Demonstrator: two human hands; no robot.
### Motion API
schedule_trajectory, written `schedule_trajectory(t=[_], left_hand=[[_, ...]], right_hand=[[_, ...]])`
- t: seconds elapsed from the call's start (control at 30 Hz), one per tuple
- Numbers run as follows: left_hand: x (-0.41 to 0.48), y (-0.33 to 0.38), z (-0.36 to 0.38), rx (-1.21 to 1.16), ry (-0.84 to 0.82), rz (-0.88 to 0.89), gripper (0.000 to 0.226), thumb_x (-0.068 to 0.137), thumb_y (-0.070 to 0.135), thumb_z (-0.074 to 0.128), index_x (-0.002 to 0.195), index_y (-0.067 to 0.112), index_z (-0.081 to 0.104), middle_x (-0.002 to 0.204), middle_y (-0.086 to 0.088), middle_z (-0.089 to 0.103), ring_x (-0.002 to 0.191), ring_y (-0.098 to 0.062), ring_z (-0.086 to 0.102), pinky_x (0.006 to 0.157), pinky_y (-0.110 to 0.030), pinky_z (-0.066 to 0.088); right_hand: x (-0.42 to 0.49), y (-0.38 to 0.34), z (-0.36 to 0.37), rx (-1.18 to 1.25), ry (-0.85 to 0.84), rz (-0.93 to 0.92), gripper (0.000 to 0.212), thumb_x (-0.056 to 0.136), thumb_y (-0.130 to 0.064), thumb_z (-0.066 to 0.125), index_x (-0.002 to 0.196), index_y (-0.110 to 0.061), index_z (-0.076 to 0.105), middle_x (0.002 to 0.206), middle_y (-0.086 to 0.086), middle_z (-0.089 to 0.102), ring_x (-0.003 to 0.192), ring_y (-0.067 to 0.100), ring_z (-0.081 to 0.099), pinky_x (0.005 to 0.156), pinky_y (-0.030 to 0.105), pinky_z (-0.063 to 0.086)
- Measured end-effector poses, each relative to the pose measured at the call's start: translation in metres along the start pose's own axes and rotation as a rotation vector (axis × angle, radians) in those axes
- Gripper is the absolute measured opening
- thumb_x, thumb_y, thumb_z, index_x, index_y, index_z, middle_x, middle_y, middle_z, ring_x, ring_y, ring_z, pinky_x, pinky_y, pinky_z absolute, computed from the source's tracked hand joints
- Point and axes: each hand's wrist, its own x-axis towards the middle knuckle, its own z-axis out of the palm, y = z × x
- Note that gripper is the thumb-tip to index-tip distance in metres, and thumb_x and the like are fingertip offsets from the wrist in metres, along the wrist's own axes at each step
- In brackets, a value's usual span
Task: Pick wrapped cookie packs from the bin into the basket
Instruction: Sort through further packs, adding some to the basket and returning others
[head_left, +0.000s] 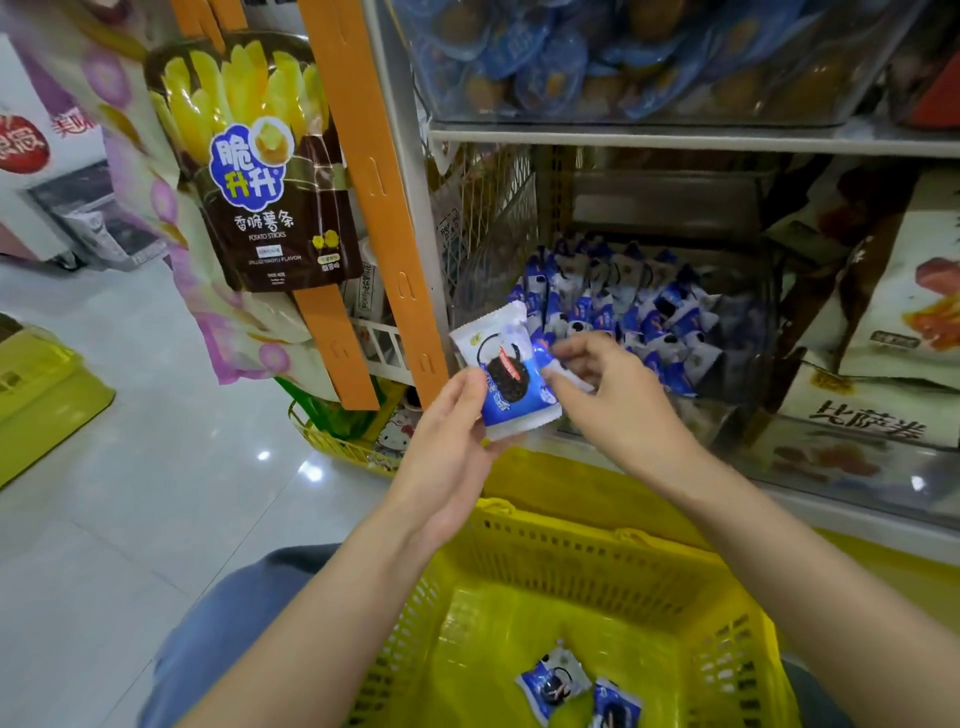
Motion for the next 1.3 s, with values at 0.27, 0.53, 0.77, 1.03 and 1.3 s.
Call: schedule_trajectory(t=[0.27, 0.53, 0.77, 1.03, 1.3], left_hand=[[-0.006, -0.009, 0.001, 0.056, -0.05, -0.082, 0.037, 0.081, 0.035, 0.055, 0.11, 0.013, 0.053, 0.107, -0.011, 0.068, 0.091, -0.023, 0.068, 0.066, -0.033, 0.057], [-0.002, 0.014, -0.015, 0.201, 0.072, -0.067, 0.077, 0.071, 0.045, 0.063, 0.139, 0.032, 0.03, 0.132, 0.001, 0.054, 0.118, -0.018, 0.055, 0.105, -0.046, 0.038], [0.002, 0.032, -0.036, 0.321, 0.098, 0.007, 0.029, 0.09, 0.028, 0.056, 0.116, 0.014, 0.058, 0.113, -0.004, 0.067, 0.106, -0.018, 0.063, 0.1, -0.041, 0.045], [0.012, 0.037, -0.054, 0.517, 0.069, 0.133, 0.022, 0.085, 0.017, 0.064, 0.106, 0.022, 0.057, 0.096, 0.008, 0.068, 0.08, 0.001, 0.066, 0.065, -0.013, 0.051], [0.027, 0.044, -0.032, 0.486, 0.017, 0.173, 0.034, 0.087, 0.021, 0.062, 0.117, 0.016, 0.047, 0.11, 0.0, 0.063, 0.092, -0.006, 0.061, 0.078, -0.013, 0.049]], right_hand=[[-0.026, 0.004, -0.004, 0.013, -0.104, 0.021, 0.037, 0.096, -0.045, 0.033, 0.088, -0.02, 0.059, 0.088, -0.001, 0.064, 0.084, 0.013, 0.059, 0.079, 0.033, 0.049], [-0.009, -0.017, 0.012, 0.27, -0.02, 0.027, 0.01, 0.087, -0.03, 0.061, 0.085, -0.021, 0.063, 0.083, -0.002, 0.069, 0.066, -0.003, 0.06, 0.059, 0.01, 0.046], [0.024, -0.032, 0.023, 0.43, -0.115, 0.165, 0.027, 0.08, -0.014, 0.069, 0.102, -0.014, 0.054, 0.096, 0.005, 0.07, 0.079, 0.015, 0.071, 0.064, 0.027, 0.058], [0.036, -0.035, 0.008, -0.019, -0.34, 0.07, 0.016, 0.079, -0.04, 0.065, 0.09, -0.029, 0.061, 0.083, -0.016, 0.069, 0.075, -0.007, 0.063, 0.065, 0.009, 0.047], [0.075, -0.011, -0.034, 0.09, 0.14, 0.246, 0.027, 0.086, -0.036, 0.062, 0.081, -0.01, 0.065, 0.068, 0.003, 0.069, 0.069, 0.019, 0.066, 0.066, 0.026, 0.052]])
